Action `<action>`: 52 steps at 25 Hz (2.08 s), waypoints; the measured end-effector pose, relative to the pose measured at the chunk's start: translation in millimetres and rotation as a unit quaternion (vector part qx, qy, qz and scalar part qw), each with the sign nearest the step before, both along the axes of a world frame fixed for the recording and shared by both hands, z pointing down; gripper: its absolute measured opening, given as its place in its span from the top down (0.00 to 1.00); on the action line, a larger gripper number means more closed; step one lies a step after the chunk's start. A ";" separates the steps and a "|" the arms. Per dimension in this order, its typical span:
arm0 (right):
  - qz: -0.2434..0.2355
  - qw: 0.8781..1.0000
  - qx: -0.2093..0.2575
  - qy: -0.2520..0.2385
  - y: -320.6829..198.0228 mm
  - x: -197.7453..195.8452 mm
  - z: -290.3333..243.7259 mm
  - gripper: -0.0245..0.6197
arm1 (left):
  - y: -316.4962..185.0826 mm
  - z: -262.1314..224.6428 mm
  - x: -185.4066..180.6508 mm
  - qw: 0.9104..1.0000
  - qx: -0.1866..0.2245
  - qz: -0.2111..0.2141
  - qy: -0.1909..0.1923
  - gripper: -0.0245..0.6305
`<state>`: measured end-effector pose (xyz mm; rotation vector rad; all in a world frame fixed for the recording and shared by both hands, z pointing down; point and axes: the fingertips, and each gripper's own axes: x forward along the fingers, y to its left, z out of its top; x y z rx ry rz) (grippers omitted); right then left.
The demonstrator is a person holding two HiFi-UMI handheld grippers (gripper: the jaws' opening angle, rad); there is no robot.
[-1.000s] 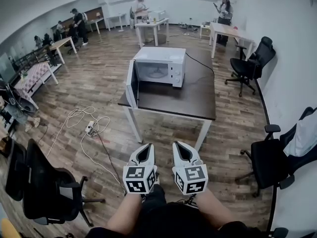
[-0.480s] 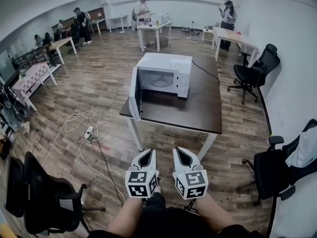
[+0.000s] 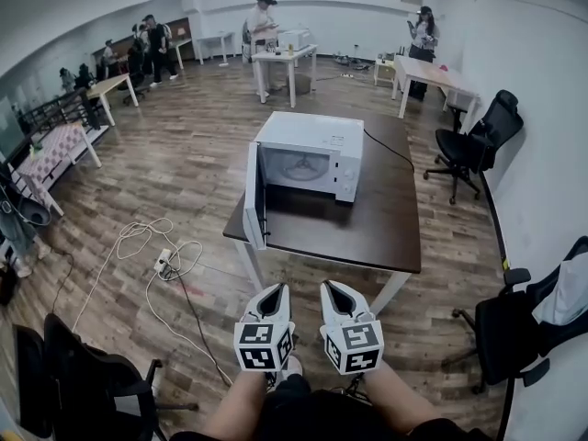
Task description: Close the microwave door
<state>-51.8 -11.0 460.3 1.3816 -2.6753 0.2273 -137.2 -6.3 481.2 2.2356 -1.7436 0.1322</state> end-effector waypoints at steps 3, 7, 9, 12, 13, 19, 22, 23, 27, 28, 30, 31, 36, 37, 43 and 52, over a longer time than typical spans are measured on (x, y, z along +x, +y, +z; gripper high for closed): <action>0.001 1.000 0.001 -0.002 -26.5 -11.6 -2.9 0.95 | -26.9 -2.8 -12.3 1.000 0.000 0.000 -0.003 0.95; -0.001 1.000 0.001 -0.005 -63.9 -28.1 -5.4 0.95 | -63.7 -4.2 -29.9 1.000 -0.001 -0.003 -0.006 0.95; -0.005 1.000 0.002 -0.007 -80.3 -37.8 -6.4 0.95 | -81.6 -4.6 -39.7 1.000 -0.003 -0.005 -0.007 0.95; -0.004 1.000 0.001 -0.011 -104.0 -48.2 -6.8 0.95 | -106.7 -8.2 -48.9 1.000 -0.002 -0.002 -0.013 0.95; -0.003 1.000 -0.001 -0.010 -111.2 -51.2 -5.7 0.95 | -113.8 -9.4 -51.6 1.000 -0.002 -0.002 -0.014 0.95; -0.004 1.000 -0.003 -0.016 -145.7 -76.8 -5.4 0.95 | -144.0 -11.9 -81.4 1.000 0.002 -0.009 -0.022 0.95; -0.003 1.000 -0.002 -0.009 -157.7 -88.0 -2.9 0.95 | -154.6 -10.0 -95.7 1.000 0.001 -0.009 -0.022 0.95; -0.001 1.000 -0.002 -0.005 -161.5 -91.1 -1.4 0.95 | -157.7 -9.5 -100.1 1.000 0.001 -0.009 -0.023 0.95; 0.005 1.000 -0.004 0.001 -175.9 -100.7 2.3 0.95 | -170.1 -5.3 -116.4 1.000 -0.002 -0.004 -0.026 0.95; 0.007 1.000 -0.004 0.000 -178.3 -102.5 2.7 0.95 | -172.3 -3.7 -120.0 1.000 -0.003 -0.003 -0.027 0.95; 0.010 1.000 -0.004 -0.001 -181.9 -105.8 2.7 0.95 | -175.7 -2.0 -126.4 1.000 -0.002 0.002 -0.028 0.95; 0.011 1.000 -0.004 0.000 -182.9 -107.3 2.7 0.95 | -177.1 -1.4 -129.2 1.000 0.001 0.006 -0.028 0.95; 0.018 1.000 -0.013 0.006 -185.6 -108.4 8.4 0.95 | -181.6 5.9 -144.6 0.999 0.019 0.006 -0.047 0.95; 0.018 1.000 -0.017 0.007 -186.5 -108.3 11.0 0.95 | -182.6 9.7 -146.9 0.998 0.019 0.006 -0.054 0.95; 0.003 1.000 -0.028 0.008 -190.0 -114.0 21.7 0.95 | -186.7 33.3 -152.5 0.997 0.003 0.028 -0.069 0.85; -0.005 1.000 -0.029 0.001 -214.7 -98.5 22.4 0.95 | -207.3 63.3 -160.3 0.994 -0.023 0.053 -0.091 0.76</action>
